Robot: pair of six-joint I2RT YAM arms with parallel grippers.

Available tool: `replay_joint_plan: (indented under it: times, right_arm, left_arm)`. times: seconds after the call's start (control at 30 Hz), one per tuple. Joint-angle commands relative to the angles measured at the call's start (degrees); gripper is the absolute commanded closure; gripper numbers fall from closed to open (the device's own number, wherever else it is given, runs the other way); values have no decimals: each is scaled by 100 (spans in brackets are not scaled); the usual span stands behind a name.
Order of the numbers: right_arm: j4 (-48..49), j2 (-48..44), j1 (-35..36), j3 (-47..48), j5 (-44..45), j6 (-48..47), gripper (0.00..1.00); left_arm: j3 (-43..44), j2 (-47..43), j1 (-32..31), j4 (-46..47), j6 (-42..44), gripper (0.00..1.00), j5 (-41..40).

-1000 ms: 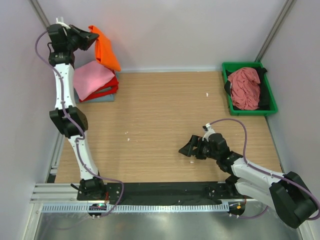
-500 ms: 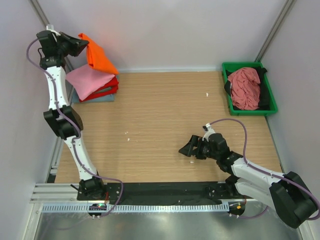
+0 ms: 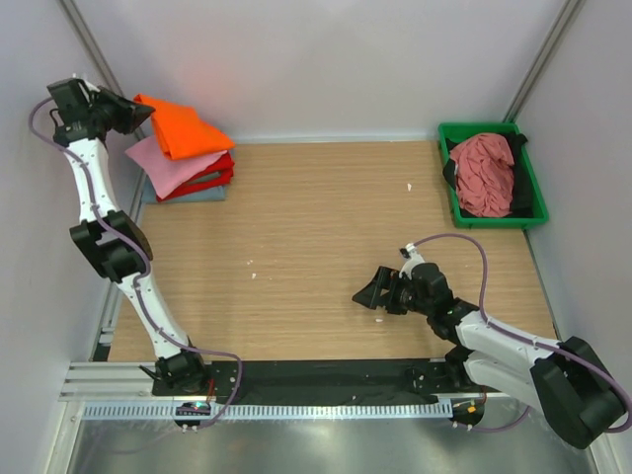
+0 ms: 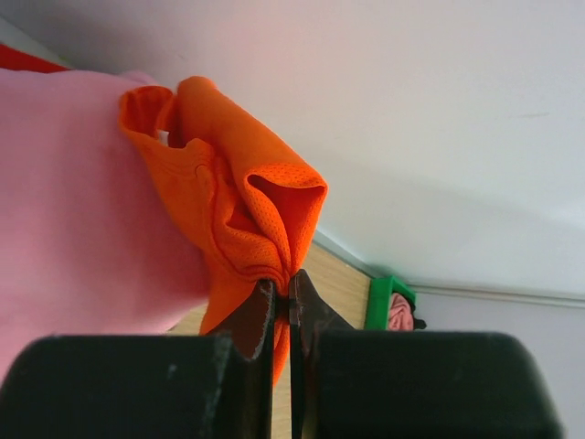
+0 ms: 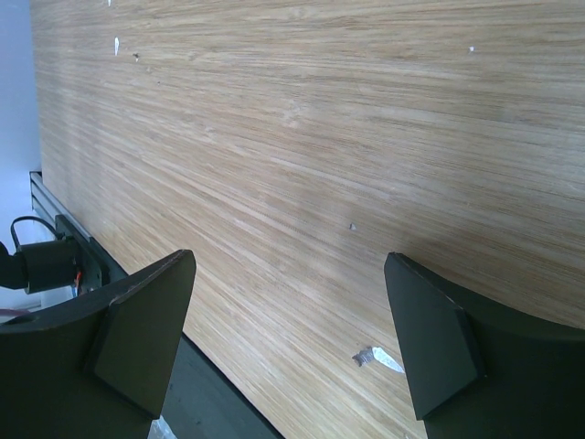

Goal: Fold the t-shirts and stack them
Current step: Neatly place the folded tshirt to the corner

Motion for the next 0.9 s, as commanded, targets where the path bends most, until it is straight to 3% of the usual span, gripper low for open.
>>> replay_joint_plan:
  times: [0.0, 0.27, 0.43, 0.6, 0.7, 0.77, 0.87]
  right_arm:
    - [166, 74, 24, 63, 63, -114, 9]
    - [184, 171, 24, 98, 1, -132, 9]
    - [201, 242, 15, 125, -43, -158, 9]
    - [201, 233, 24, 116, -52, -158, 9]
    - [210, 259, 24, 125, -52, -158, 9]
    - [219, 277, 33, 134, -60, -158, 9]
    - [219, 277, 24, 134, -78, -167, 9]
  left_arm:
    - [51, -397, 242, -490, 558, 99, 155]
    - [166, -239, 365, -1306, 1392, 96, -222]
    - [131, -186, 356, -1843, 1850, 95, -1452]
    - [368, -81, 356, -2028, 1939, 93, -2242]
    - [26, -238, 347, -2002, 2026, 93, -2622]
    - [-19, -274, 339, -2072, 2062, 86, -2956]
    - [8, -291, 338, -2265, 2053, 63, -3317]
